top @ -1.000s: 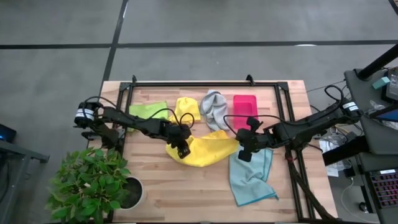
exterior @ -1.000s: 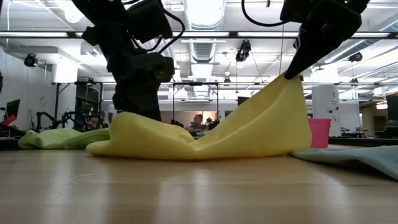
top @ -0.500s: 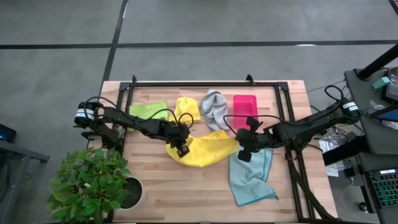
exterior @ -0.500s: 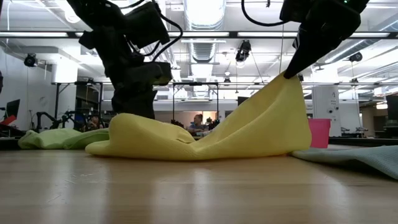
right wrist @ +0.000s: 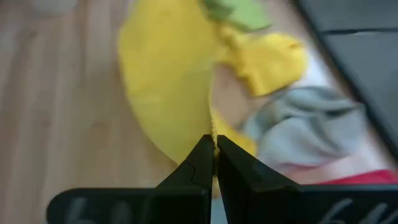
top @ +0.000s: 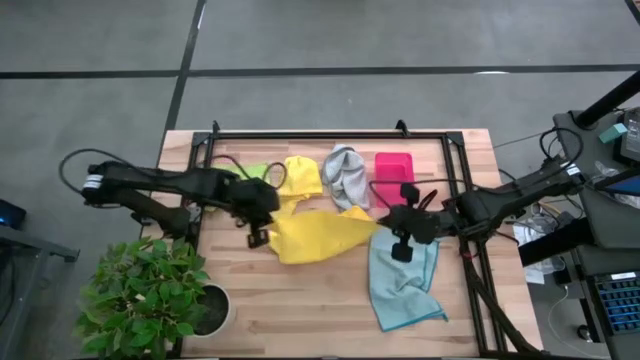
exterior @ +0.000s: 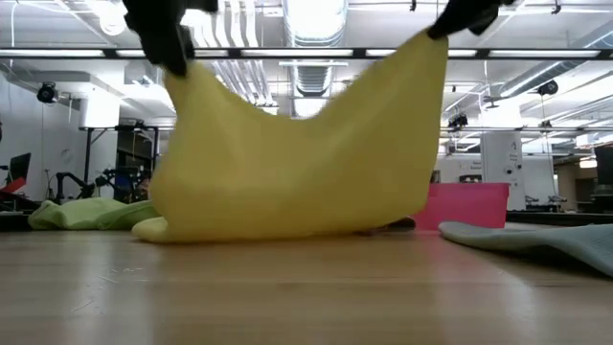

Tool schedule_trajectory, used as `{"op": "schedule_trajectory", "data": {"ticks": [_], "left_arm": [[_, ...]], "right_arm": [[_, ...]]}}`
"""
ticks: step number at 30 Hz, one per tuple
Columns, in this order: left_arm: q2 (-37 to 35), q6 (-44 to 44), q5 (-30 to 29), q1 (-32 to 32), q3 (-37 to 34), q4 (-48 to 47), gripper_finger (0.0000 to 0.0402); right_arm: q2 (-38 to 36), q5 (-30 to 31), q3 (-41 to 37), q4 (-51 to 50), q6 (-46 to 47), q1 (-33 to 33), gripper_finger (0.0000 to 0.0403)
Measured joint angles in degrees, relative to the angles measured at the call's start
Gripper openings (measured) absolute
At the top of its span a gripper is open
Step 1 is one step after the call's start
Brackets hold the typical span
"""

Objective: Fold microfiber towels
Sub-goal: Fold the bottom yellow microfiber towel

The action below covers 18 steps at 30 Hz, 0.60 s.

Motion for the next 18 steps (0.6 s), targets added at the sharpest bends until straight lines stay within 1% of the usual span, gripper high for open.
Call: {"op": "schedule_trajectory", "data": {"ticks": [2, 5, 7, 10, 12, 14, 16, 18], "left_arm": [[-2.4, 0.0, 0.5, -0.6, 1.5, -2.7, 0.0], [-4.8, 0.1, 0.7, -1.0, 3.5, -5.0, 0.0], [-5.4, 0.9, 0.5, -1.0, 4.8, -6.2, 0.0], [-5.8, 2.5, -3.7, -1.0, 7.2, -6.2, 0.0], [-5.6, 3.3, -6.8, -0.8, 9.3, -6.5, 0.0], [-5.4, 4.0, -8.8, -0.8, 11.4, -7.8, 0.0], [-4.8, 4.7, -9.5, -0.7, 13.1, -8.2, 0.0], [-4.5, 4.6, -12.0, -0.7, 14.6, -9.2, 0.0]], "right_arm": [[-0.2, 2.7, 1.6, -1.9, -0.2, -0.1, 0.0008], [-0.2, 2.5, 4.3, -3.2, -2.8, -0.1, 0.0008], [-0.2, 4.1, 6.3, -3.0, -4.0, 0.0, 0.0008], [-0.2, 12.0, 9.5, -3.0, -6.8, -0.1, 0.0008], [-0.2, 14.8, 11.7, -3.1, -9.7, -0.3, 0.0008], [-0.2, 16.2, 13.8, -3.0, -11.7, -0.7, 0.0008], [-0.2, 16.4, 15.5, -3.0, -13.4, -1.2, 0.0008], [-0.2, 16.5, 16.8, -3.0, -14.7, -1.8, 0.0008]]}}
